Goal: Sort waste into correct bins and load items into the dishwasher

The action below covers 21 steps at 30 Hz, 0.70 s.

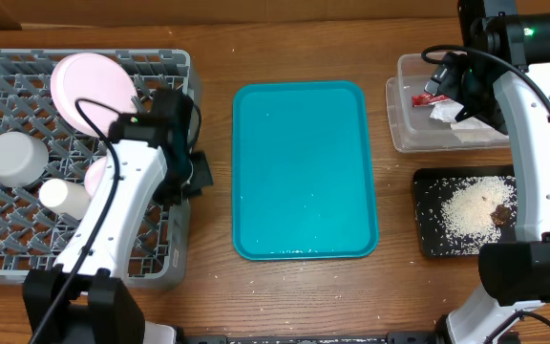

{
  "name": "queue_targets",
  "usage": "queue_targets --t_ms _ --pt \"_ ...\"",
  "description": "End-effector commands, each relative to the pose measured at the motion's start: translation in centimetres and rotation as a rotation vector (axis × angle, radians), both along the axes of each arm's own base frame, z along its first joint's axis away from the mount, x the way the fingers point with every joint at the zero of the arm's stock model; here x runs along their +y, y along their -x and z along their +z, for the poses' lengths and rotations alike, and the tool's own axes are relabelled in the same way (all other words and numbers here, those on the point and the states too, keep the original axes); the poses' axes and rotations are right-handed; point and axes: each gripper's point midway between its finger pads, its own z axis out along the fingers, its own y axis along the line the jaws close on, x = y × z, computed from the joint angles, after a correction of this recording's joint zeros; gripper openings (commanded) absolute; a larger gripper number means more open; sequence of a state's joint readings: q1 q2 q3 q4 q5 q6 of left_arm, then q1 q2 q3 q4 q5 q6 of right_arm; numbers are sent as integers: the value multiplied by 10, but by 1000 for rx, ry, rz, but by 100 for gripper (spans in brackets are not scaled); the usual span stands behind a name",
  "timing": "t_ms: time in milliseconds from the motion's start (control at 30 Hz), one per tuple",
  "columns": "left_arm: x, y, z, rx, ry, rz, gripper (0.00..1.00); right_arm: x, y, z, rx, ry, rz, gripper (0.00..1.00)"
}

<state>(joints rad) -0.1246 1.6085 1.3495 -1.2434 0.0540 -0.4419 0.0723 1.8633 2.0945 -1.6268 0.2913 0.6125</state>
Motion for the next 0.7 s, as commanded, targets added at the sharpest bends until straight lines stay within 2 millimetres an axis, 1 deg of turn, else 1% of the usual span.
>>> queue_targets --t_ms 0,100,200,300,333,367,400,533,600,667 --pt "-16 -18 36 -85 85 -59 4 -1 1 14 -42 2 6 100" --pt "-18 -24 64 -132 91 -65 4 -1 1 14 -42 2 6 100" --pt "-16 -26 90 -171 86 -73 4 -1 1 14 -42 2 6 100" --pt "-13 -26 109 -199 73 -83 6 -1 1 14 -43 2 6 100" --pt "-12 -26 113 -208 71 -92 17 -1 1 14 -42 2 6 100" --pt "-11 -26 117 -215 69 -102 47 -1 1 14 -42 2 6 100" --pt "-9 -27 118 -220 67 -105 100 -1 1 14 -43 2 6 100" --pt "-1 -27 118 -218 52 -100 100 -1 1 14 -42 2 6 100" --pt "0 -24 122 -223 72 -91 100 -1 1 14 -42 2 6 100" --pt "2 -23 131 -253 79 -81 100 -1 1 14 -42 1 6 100"
